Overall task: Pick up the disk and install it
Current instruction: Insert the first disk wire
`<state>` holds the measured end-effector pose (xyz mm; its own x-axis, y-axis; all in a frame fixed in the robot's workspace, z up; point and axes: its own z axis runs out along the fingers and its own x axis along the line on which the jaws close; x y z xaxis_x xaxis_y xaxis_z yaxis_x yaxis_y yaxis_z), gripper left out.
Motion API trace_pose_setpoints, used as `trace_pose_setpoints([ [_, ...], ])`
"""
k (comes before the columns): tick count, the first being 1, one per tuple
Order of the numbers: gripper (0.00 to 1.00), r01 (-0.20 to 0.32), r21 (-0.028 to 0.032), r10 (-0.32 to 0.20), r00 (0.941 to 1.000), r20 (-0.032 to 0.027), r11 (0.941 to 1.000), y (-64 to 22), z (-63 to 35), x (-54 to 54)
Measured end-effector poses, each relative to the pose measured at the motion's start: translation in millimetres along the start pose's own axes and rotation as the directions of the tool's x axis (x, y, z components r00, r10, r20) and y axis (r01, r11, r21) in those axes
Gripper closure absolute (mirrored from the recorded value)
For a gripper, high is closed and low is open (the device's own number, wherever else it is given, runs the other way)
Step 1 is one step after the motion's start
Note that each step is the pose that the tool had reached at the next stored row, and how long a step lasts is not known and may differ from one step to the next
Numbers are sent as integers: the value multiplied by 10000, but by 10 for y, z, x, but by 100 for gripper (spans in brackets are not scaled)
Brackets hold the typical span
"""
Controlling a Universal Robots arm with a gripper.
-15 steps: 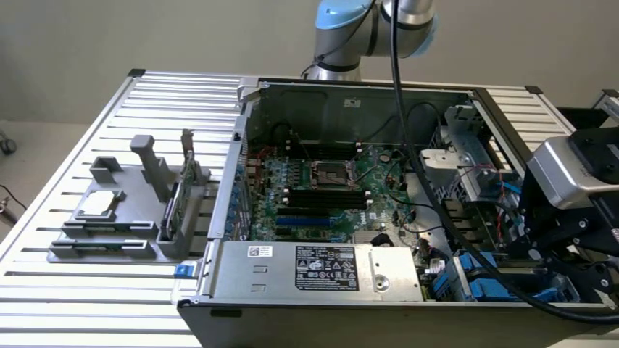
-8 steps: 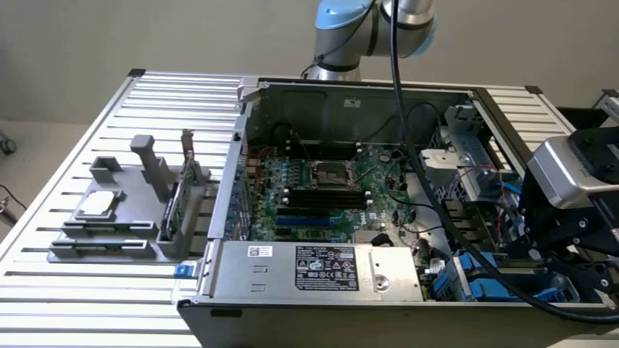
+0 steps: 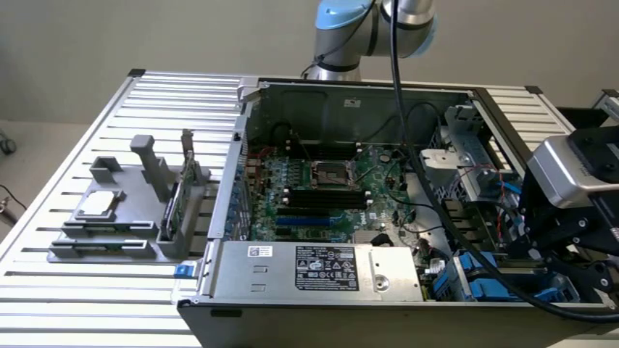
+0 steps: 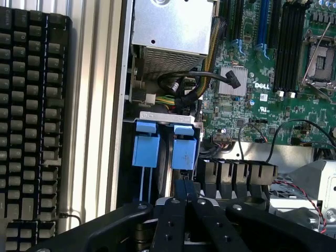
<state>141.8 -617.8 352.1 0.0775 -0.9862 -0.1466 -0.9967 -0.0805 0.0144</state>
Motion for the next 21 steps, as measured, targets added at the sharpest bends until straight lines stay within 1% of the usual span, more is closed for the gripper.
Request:
trace_pose_setpoints([
  [2, 89, -312, 46, 312, 9995, 7, 9995, 1, 1, 1],
  [5, 89, -772, 113, 772, 9970, 20, 9969, 0, 2, 1],
  [7, 89, -1029, 140, 1029, 9947, 33, 9946, 1, 2, 1],
  [9, 89, -1251, 143, 1250, 9921, 57, 9920, 1, 0, 0],
  [13, 89, -1680, 152, 1678, 9857, 142, 9857, 2, -4, 0],
  [17, 89, -2118, 156, 2114, 9771, 232, 9772, 3, -6, -1],
  [21, 89, -2545, 156, 2539, 9667, 316, 9669, 4, -10, -1],
])
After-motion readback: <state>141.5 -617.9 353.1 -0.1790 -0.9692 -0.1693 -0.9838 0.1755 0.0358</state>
